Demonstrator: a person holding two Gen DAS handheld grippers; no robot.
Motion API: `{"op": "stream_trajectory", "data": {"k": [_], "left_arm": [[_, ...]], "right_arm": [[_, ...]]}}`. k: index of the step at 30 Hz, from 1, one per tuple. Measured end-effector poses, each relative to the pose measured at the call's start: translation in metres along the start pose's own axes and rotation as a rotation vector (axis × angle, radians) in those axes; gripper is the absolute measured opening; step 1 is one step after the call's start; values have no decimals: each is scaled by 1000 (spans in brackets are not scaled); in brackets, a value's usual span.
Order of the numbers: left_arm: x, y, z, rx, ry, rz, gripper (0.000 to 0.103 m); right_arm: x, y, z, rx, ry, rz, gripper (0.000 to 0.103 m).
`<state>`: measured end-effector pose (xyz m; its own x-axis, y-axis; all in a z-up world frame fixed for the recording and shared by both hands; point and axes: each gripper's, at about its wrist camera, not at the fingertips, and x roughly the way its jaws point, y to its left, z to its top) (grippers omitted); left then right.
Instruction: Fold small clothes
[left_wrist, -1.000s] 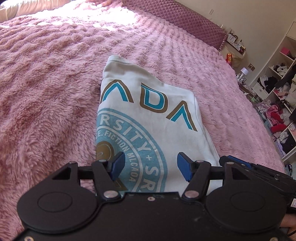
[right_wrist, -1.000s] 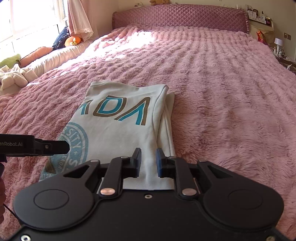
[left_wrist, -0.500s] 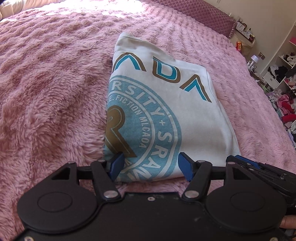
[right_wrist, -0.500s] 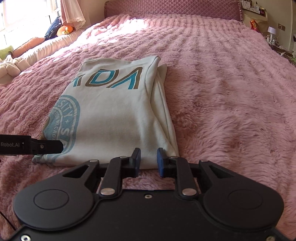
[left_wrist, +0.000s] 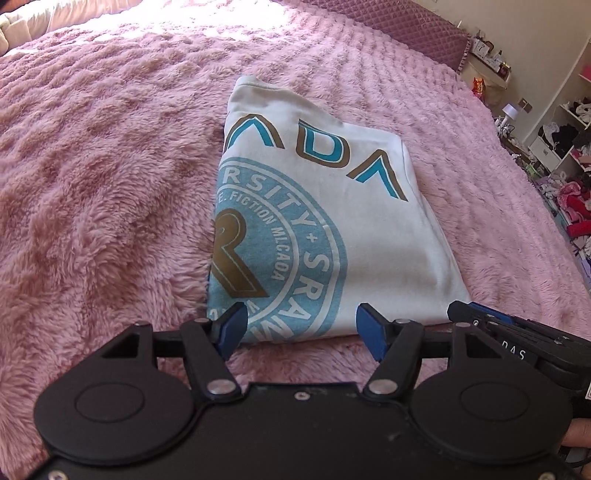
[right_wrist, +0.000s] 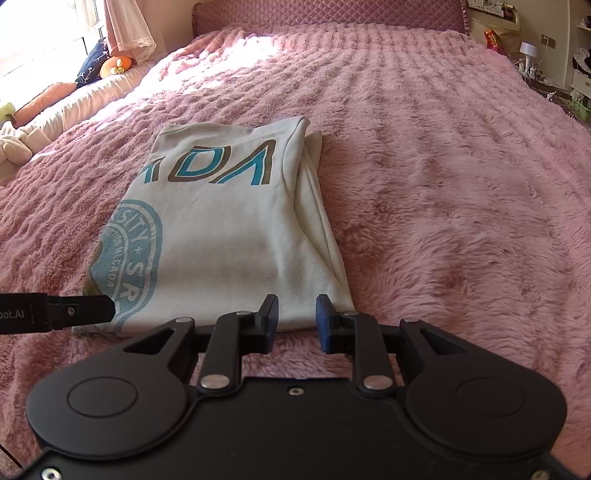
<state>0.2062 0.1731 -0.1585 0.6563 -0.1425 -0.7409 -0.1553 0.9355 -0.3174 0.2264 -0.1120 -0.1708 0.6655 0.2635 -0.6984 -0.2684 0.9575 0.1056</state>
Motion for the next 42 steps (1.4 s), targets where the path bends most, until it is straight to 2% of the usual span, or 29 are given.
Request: {"op": "stream_trajectory", "data": {"k": [3,5,6,8,11,13,17,22,26,42], "left_arm": [[-29,-7,2,1,3,26,67],[-53,-13,-2,4,3,45,69],[-63,-15,-4,4,-5,55,70],[-92,-20,-11,4,-48,109,72],[-125,-27,-23,1,-81,167,76],[-140,-29,-30,-8,-70,160,76],[-165,-31,-42,-45,-17,145,77],[-187,-36,-47,-51,5,202,77],[-196,-37,-46,-62,14,183,78],[-180,-45,-50,-41,103,217,79]], "right_arm": [[-31,5,3,8,-20,17,39],[-54,8,4,12,-32,21,63],[-65,10,5,9,-35,15,67],[-86,15,4,5,-46,-17,86],[-115,21,1,-8,-77,-21,92],[-131,23,0,-10,-85,-4,102],[-155,31,-2,-41,-55,36,103],[-171,33,-6,-41,-26,4,103],[-177,30,-9,-11,19,0,103],[-184,25,-7,-10,41,-9,103]]}}
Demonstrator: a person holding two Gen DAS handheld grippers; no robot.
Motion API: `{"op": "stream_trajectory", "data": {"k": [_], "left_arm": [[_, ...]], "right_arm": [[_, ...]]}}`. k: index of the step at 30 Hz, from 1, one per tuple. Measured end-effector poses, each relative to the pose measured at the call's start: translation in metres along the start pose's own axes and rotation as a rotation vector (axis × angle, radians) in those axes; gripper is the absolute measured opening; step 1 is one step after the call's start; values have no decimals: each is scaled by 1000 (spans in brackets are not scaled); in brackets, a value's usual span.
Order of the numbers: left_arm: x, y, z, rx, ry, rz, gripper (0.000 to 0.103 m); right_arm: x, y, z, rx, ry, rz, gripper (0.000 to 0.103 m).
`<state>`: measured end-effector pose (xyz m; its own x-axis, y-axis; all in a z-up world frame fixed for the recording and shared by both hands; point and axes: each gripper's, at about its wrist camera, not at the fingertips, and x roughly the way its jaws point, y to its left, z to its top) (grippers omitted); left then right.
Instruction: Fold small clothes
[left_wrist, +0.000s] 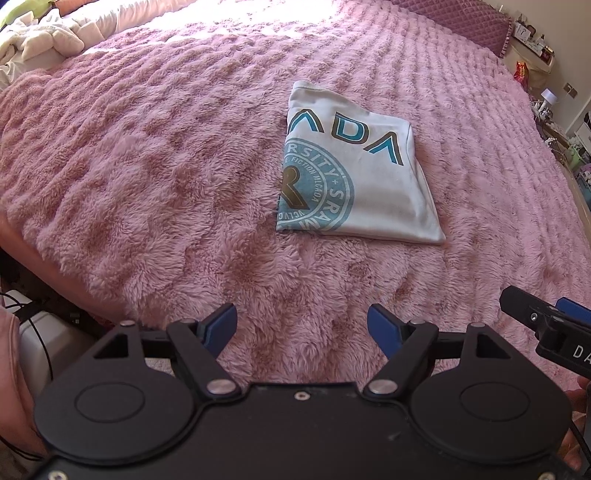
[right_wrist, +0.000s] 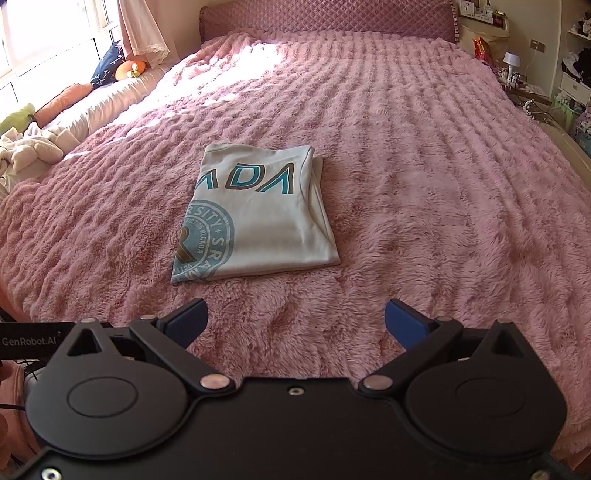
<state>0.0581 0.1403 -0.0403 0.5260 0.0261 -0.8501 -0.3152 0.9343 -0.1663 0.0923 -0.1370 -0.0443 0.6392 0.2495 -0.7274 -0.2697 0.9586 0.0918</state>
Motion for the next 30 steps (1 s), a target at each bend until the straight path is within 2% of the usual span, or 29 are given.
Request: {"op": "stream_trajectory", "data": {"k": [30], "left_arm": [[-3,4,1,-5,-4,39,80]], "right_arm": [[8,0,0,-14,19,-21,103]]}}
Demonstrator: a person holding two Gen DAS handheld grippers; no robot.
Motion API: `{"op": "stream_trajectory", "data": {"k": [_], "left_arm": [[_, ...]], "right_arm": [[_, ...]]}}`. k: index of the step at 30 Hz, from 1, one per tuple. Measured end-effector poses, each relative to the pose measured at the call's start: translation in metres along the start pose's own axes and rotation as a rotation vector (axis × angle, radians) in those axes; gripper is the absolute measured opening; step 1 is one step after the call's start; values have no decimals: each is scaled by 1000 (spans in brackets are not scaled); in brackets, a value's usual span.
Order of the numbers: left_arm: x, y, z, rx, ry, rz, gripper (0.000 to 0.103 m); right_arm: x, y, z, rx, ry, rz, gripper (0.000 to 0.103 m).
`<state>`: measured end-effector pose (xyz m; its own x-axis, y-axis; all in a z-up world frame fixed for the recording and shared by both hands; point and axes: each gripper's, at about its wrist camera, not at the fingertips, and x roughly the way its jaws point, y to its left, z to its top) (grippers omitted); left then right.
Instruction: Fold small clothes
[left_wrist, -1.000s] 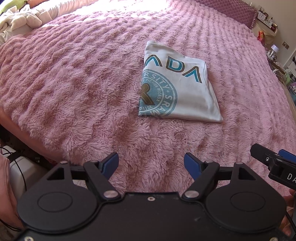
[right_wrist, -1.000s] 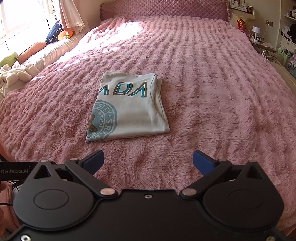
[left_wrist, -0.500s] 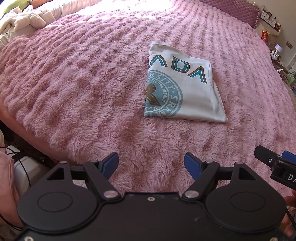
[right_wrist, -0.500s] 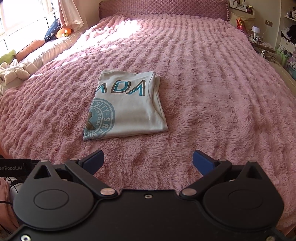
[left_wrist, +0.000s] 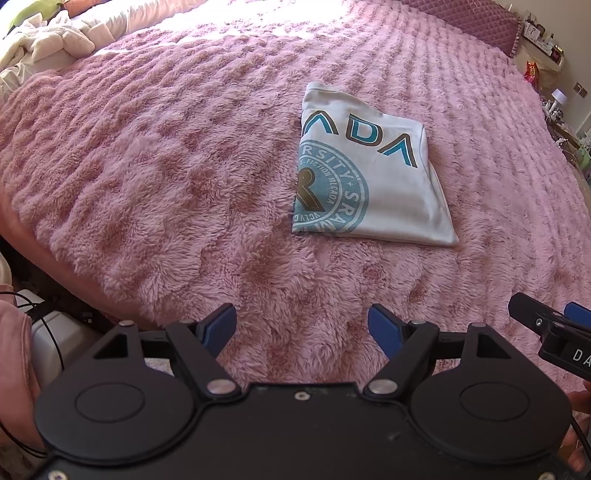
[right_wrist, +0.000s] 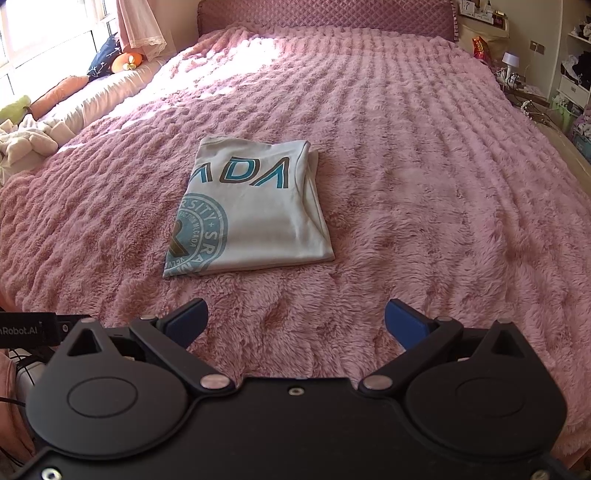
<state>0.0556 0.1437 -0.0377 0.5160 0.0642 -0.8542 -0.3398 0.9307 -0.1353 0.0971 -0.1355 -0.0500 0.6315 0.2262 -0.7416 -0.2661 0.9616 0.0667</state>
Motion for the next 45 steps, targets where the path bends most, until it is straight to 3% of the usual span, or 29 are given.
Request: {"op": "stream_trajectory", "data": {"k": [45], "left_arm": [[-1,-6,2,34,-1,1,81]], "right_arm": [[-3,-5,0,5,-8,-10,103]]}}
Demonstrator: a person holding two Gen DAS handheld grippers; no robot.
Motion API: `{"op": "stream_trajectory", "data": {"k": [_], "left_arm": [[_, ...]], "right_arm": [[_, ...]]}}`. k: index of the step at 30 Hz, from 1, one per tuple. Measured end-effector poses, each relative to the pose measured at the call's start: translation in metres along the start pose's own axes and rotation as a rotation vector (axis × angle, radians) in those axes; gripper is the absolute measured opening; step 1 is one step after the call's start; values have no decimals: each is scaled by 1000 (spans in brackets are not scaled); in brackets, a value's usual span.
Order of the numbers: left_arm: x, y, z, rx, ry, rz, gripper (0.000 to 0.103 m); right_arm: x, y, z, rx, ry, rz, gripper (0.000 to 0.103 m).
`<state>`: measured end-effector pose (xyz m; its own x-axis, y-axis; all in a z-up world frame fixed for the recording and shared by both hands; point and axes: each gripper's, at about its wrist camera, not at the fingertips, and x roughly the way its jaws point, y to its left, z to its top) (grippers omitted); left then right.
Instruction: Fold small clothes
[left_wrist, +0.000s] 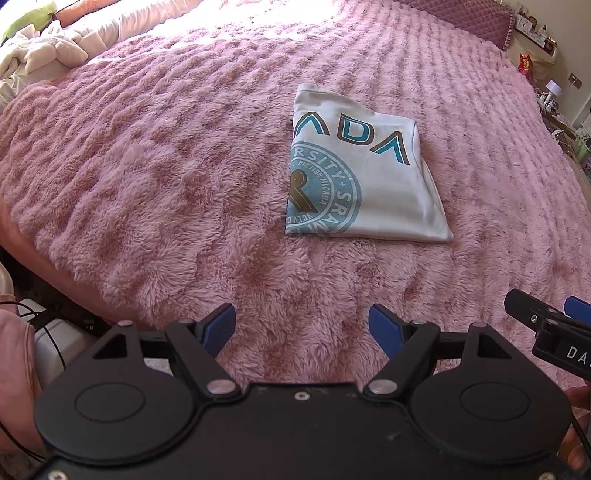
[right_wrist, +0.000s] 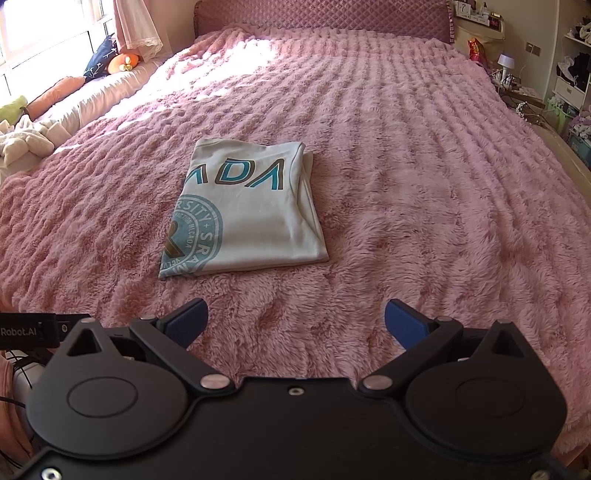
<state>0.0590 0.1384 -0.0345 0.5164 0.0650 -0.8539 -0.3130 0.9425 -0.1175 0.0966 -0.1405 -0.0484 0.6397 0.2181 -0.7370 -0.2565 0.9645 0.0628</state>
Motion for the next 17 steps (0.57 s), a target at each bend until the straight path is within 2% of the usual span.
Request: {"op": "stream_trajectory", "data": {"k": [17], "left_arm": [[4,3,2,10,-2,11,81]], "right_arm": [[-1,0,-1,-2,2,0,103]]}}
